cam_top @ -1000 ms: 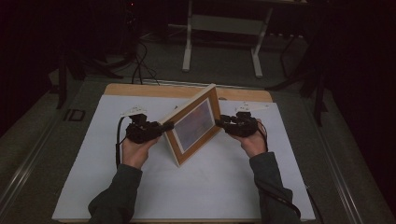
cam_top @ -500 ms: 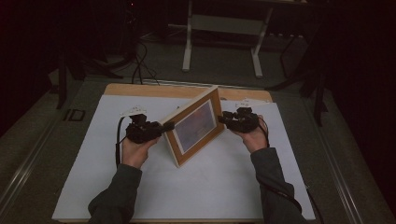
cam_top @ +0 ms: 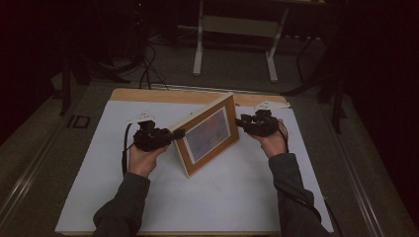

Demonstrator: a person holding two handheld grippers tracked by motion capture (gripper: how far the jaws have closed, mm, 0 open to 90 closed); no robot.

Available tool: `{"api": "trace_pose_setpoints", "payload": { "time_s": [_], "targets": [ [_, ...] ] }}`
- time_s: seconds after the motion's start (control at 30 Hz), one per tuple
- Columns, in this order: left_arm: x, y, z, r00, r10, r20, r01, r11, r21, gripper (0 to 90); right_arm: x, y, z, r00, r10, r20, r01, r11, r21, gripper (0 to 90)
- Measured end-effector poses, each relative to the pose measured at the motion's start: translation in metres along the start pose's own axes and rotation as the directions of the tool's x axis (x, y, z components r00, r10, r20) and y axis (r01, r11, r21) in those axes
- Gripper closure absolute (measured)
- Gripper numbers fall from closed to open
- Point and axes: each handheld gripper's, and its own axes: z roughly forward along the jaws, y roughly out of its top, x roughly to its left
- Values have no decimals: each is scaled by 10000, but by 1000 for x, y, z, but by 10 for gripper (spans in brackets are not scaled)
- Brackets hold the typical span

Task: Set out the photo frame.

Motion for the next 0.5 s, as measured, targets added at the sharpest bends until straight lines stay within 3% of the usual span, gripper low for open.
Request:
{"api": "trace_pose_setpoints", "payload": {
  "time_s": [0.5],
  "targets": [
    [5,1,1,9992,145,369,-146,9999,33,717,-11,6,3,9997,173,188,-175,9998,84,595]
  ]
}}
